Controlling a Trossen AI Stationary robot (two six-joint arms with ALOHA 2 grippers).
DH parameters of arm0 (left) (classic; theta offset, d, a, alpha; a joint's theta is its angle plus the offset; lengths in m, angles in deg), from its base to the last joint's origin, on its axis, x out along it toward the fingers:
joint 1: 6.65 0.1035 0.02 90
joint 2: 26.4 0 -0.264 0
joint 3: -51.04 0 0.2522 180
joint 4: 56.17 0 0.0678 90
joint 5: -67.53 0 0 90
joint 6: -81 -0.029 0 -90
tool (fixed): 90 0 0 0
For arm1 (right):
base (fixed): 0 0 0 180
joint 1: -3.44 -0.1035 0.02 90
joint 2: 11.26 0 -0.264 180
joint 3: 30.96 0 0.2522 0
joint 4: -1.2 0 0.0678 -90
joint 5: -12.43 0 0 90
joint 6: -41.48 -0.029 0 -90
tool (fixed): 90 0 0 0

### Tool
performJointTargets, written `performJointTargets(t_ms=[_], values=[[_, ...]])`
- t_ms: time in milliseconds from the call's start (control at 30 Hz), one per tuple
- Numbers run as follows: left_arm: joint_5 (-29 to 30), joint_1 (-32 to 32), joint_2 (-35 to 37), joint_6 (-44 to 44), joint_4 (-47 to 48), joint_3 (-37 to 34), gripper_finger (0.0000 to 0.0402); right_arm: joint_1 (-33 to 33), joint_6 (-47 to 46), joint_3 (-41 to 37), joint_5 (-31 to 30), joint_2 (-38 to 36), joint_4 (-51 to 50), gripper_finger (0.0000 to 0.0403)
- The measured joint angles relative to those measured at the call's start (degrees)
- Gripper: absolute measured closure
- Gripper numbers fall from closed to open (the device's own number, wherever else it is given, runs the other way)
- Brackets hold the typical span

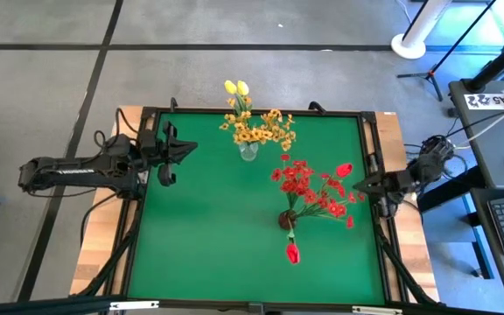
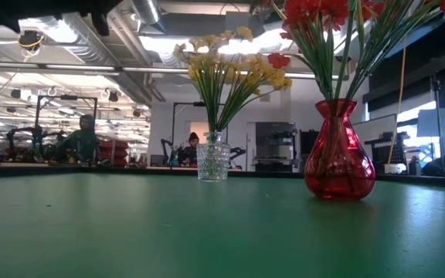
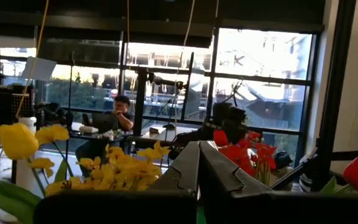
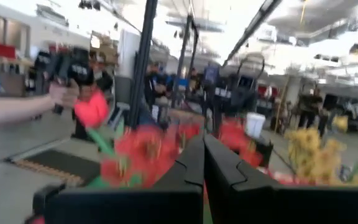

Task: Sort flowers into vase by color
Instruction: Return to Home Position

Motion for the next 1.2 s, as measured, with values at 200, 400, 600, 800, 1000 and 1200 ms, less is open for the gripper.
performJointTargets(t_ms=[200,400,600,800,1000,1200], values=[[-0.03,0.34,0.59,0.49,-2.63,-3.18,0.0401,0.0,-3.23,-3.28,-3.83,0.0,0.85,0.0402],[-0.65,0.34,0.56,0.45,-2.43,-3.2,0.0401,0.0,-4.5,-3.85,-7.97,-0.02,0.36,0.0402],[-3.03,0.33,0.34,0.42,-1.8,-3.63,0.0401,0.0,-7.07,-7.03,-13.19,-0.02,-0.28,0.0402],[-2.86,0.34,0.11,1.84,-9.4,-9.54,0.0401,0.0,-7.7,-14.56,-11.81,-0.02,7.06,0.0402],[-2.81,0.34,0.11,4.51,-19.78,-16.94,0.0401,2.08,-7.73,-18.33,-7.64,-0.04,11.13,0.0402],[-3.0,0.34,0.14,6.62,-23.78,-20.99,0.0402,9.6,-12.02,-19.25,0.16,-0.02,9.58,0.0402]])
